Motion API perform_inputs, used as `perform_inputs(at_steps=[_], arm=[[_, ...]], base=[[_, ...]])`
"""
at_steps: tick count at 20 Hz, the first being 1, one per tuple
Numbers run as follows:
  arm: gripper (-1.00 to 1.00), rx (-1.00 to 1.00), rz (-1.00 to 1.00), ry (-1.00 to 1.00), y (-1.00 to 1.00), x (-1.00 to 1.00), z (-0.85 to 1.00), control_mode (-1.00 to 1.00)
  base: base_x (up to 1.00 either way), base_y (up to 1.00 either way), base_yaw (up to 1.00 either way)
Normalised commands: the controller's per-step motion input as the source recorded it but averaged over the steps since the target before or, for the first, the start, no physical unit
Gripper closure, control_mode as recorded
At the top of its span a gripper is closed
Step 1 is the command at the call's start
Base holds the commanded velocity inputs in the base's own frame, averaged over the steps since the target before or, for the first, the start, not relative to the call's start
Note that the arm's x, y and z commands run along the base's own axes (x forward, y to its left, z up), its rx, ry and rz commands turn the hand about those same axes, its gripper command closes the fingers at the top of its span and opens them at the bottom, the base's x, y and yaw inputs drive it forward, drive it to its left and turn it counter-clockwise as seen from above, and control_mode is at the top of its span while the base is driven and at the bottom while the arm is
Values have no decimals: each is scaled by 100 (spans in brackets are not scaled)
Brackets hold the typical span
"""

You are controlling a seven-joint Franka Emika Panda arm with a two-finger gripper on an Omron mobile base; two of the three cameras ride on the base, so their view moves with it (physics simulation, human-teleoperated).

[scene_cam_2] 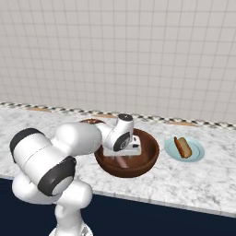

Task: Place one bun and one sausage from the bowl on each plate.

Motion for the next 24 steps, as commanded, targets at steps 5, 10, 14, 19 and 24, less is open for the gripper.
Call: perform_inputs(at_steps=[5,10,14,19,24], arm=[[-100,0,0,0,0,11,-28,-100],[100,0,0,0,1,4,-21,-100],[100,0,0,0,0,0,-10,-100],[100,0,0,0,7,-14,19,-100],[100,0,0,0,14,-7,91,-100]], base=[[0,0,0],[0,0,0],[0,0,0],[0,0,0],[0,0,0]])
